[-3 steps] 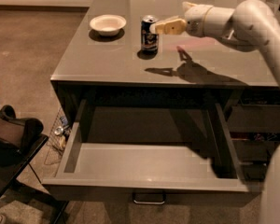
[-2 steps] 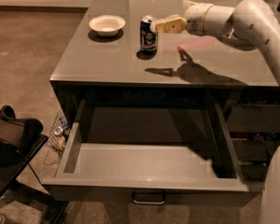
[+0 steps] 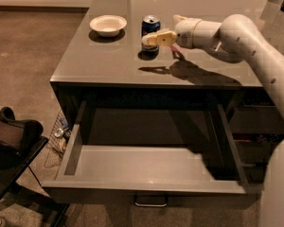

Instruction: Place pepsi can into top drawer

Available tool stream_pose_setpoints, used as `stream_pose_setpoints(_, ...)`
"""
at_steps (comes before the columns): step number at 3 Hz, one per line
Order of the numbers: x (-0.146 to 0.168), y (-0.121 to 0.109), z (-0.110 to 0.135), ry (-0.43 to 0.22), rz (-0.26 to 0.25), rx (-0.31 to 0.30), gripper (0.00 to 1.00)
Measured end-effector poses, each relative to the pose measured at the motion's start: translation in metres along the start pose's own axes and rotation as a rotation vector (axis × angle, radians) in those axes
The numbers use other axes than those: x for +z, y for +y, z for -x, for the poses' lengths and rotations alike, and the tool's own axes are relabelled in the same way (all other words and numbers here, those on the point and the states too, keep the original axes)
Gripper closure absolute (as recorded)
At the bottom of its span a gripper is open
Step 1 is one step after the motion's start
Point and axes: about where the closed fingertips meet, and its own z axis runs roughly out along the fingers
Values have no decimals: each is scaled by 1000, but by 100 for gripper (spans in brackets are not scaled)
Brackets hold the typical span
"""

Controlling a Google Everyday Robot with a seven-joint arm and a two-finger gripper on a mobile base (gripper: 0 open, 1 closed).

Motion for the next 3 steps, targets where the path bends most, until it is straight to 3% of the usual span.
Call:
stream_pose_setpoints(2,50,30,5,-25,112,-2,42)
stream_pose_setpoints(3,53,32,6,-27,117,-3,64)
